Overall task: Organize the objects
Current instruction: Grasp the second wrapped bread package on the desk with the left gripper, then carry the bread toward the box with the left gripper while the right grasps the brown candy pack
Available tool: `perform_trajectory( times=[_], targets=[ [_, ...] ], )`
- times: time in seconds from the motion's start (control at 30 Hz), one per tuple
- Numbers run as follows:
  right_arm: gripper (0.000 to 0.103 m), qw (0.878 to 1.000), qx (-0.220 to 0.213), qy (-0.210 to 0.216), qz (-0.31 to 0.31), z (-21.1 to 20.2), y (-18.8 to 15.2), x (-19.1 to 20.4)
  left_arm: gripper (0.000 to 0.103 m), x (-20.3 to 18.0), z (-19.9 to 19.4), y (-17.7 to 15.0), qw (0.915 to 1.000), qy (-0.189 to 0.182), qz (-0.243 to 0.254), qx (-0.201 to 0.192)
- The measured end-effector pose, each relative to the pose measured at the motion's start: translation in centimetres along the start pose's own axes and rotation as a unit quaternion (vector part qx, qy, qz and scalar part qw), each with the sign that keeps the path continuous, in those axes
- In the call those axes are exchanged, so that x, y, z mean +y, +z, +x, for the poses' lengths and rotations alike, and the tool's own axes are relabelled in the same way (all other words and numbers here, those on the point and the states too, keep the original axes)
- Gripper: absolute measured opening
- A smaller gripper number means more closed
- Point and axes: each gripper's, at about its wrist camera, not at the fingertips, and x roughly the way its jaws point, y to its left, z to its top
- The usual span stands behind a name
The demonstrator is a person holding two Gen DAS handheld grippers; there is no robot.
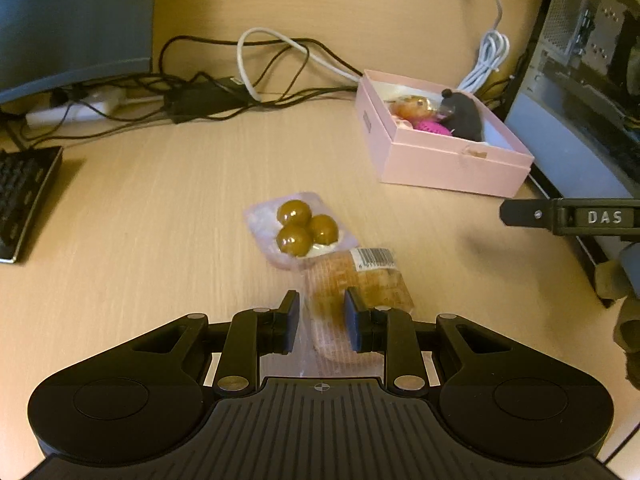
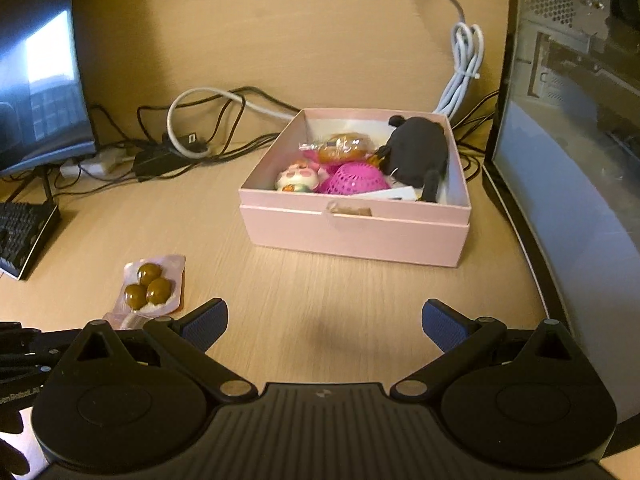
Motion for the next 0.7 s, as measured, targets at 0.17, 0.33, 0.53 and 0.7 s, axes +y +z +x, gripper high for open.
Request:
perform_trajectory(
  times=[0.17, 0.33, 0.53, 0.7],
  targets=[
    [0.103, 1.000, 0.024, 0.006, -0.006, 1.2, -0.6, 0.7, 0.037, -0.8, 1.1, 0.9, 0.9991, -0.040, 0.004, 0.015],
    [0.103, 1.000, 0.020, 0.013, -0.012, 1.0, -1.0, 1.6, 0.056, -2.1, 2.8, 1.1, 0.9963, -0.069, 0.008, 0.050],
    [0.103, 0.999, 0.032, -0.002, -0.007, 2.0, -1.1, 1.3, 0.056, -2.6, 4.2, 0.6, 0.9945, -0.086, -0.017, 0.057],
    [0.103, 1.000, 0.026, -0.004, -0.015, 2.0, -0.8, 1.6, 0.043, -2.1, 3.2, 0.9, 0.9943, -0.079, -0.034, 0.062]
  ],
)
